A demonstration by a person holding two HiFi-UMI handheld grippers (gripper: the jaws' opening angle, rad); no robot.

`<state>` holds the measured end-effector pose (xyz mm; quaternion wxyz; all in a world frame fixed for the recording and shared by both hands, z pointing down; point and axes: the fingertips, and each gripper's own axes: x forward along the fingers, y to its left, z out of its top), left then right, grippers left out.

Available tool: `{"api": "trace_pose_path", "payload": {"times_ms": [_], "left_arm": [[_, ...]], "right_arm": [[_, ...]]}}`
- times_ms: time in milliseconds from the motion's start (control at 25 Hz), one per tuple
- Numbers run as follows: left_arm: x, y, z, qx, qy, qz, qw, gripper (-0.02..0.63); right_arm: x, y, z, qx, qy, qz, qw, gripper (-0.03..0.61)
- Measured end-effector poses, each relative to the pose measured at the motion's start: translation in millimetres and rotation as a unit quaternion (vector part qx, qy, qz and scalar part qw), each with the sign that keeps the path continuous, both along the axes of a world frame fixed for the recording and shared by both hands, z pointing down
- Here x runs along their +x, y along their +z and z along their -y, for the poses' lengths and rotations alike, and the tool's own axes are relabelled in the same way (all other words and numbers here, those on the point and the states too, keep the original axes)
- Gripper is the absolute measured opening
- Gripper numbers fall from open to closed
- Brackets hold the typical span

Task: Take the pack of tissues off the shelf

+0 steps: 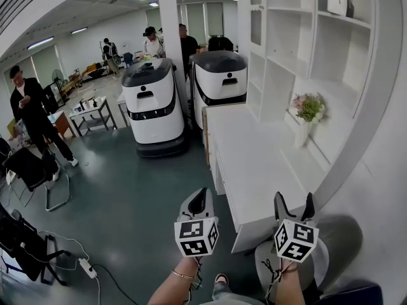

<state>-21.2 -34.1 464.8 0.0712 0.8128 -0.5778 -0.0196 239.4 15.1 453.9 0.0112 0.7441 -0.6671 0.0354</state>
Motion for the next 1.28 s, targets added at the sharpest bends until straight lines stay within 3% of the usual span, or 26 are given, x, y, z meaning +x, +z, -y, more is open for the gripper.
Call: {"api": "trace_pose_path", "payload": {"times_ms": [440,840,1080,1280], "left_arm": [[40.8,-10.7,112.3,0.005,0.038,0.009,0.9992,0.017],[71.0,-12.3,171.4,0.011,0.092,0.005,0.9957,0.017],[90.6,-11.8,223.0,0.012,0.142,0.002,0.9897,0.017],[115.5,-24.7,272.9,0.021,0.208,0.001,0.9779,0.018]], "right_arm": [[31.2,-10.0,95.1,0.003,0.028,0.0,1.0,0.414],[50.0,-9.5,135.1,0.001,0.07,-0.008,0.998,0.414],[56.8,-7.2,164.7,-0.003,0.114,-0.013,0.993,0.414],[62.2,-16.0,188.4,0.002,0.171,-0.013,0.985,0.414]]}}
